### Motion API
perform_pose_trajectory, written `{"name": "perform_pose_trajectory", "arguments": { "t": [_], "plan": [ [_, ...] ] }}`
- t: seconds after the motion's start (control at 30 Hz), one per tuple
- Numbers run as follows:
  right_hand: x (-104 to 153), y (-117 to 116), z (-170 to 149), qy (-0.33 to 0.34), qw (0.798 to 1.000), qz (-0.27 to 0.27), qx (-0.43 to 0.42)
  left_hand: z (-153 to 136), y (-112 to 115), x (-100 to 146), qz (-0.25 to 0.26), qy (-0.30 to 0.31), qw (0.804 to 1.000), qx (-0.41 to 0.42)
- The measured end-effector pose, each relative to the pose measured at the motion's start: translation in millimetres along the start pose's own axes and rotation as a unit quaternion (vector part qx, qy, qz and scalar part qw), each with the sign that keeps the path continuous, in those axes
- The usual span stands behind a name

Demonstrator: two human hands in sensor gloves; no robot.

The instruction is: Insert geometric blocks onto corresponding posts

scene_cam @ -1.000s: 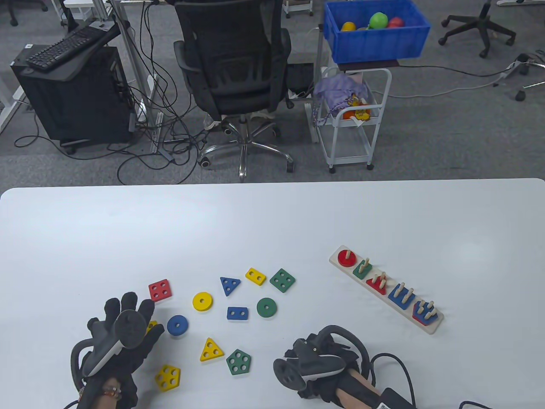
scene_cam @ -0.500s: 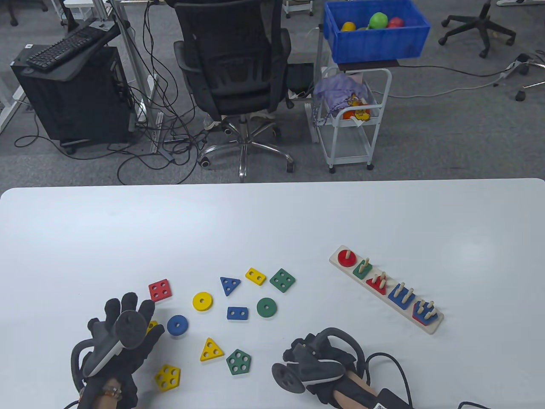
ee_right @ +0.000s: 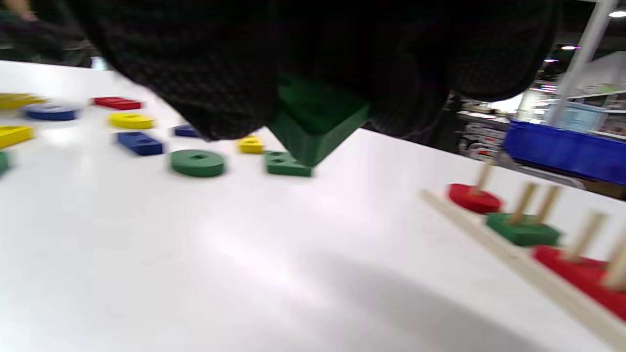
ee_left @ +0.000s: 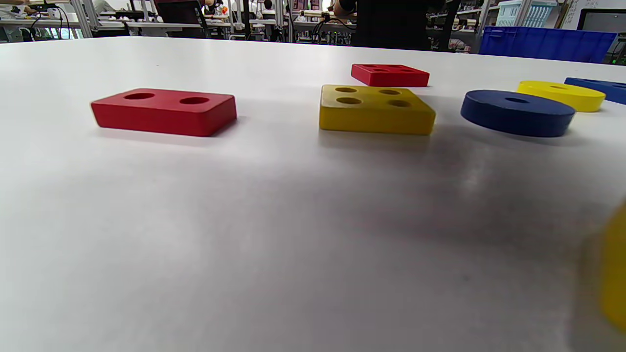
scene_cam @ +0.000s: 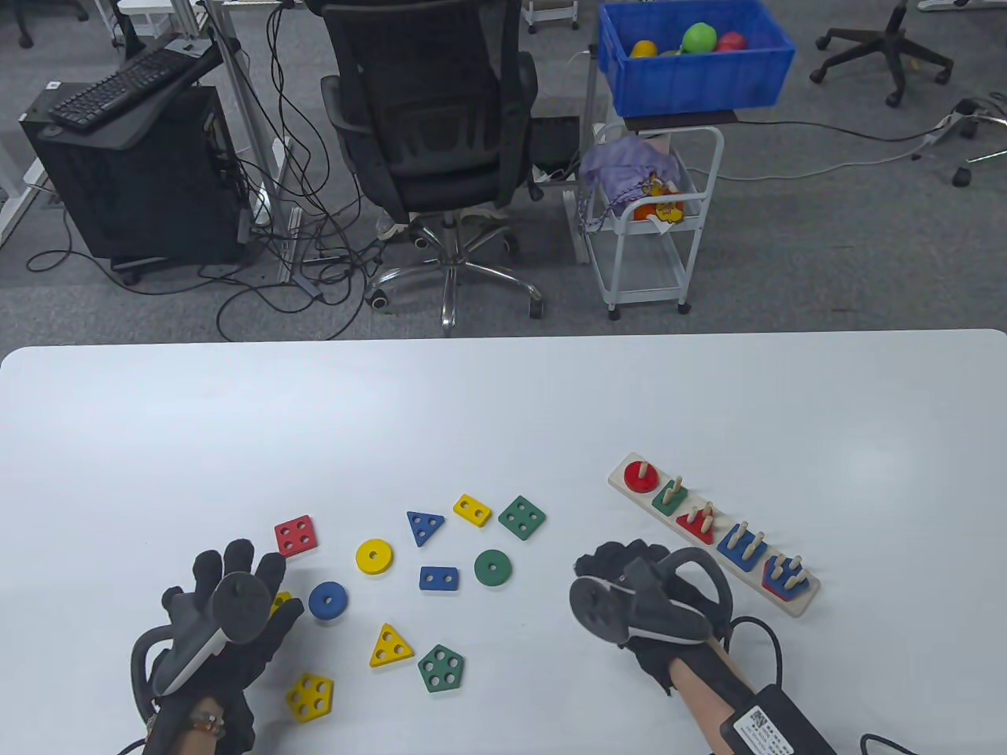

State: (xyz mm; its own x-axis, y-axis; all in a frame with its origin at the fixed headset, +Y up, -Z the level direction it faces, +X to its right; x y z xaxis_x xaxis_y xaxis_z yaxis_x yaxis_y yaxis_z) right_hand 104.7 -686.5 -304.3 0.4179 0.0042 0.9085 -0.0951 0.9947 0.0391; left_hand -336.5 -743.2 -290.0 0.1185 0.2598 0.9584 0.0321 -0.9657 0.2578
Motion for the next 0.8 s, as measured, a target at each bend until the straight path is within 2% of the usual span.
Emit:
{"name": "perform_pose_trajectory", "arguments": {
  "t": [0.23, 0.33, 0.47, 0.8],
  "plan": [
    [-24.5, 6.2, -81.5, -0.151, 0.987, 0.029, 0.040, -1.5, -0.6, 0.4, 0.002, -0.003, 1.000, 0.003],
    [-31.4, -0.2, -105.0, -0.202, 0.978, 0.045, 0.014, -1.6, -0.7, 0.5, 0.002, -0.003, 1.000, 0.003],
    [-40.1, -12.5, -120.2, -0.242, 0.967, 0.074, 0.024, -2.6, -0.1, -0.3, -0.001, -0.006, 1.000, 0.003],
    [-58.0, -32.6, -122.5, -0.259, 0.961, 0.095, 0.037, -3.3, 0.8, -0.6, -0.006, -0.009, 1.000, 0.000]
  ]
}}
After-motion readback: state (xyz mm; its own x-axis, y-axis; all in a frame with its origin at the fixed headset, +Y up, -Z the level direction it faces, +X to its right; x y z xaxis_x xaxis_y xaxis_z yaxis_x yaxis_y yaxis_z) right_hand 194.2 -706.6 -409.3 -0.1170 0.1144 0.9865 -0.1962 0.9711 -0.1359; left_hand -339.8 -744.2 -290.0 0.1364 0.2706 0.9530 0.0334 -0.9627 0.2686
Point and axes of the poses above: the tracker on the back of each hand, its own z axis roughly to the thumb side, its own x axis roughly from the fingertips to the wrist, y = z × x, the point moved 1 cm from there along -x, roughly from the wrist to the fingertips, and after that the axes turned 2 degrees about -x, right-handed, at the moved point
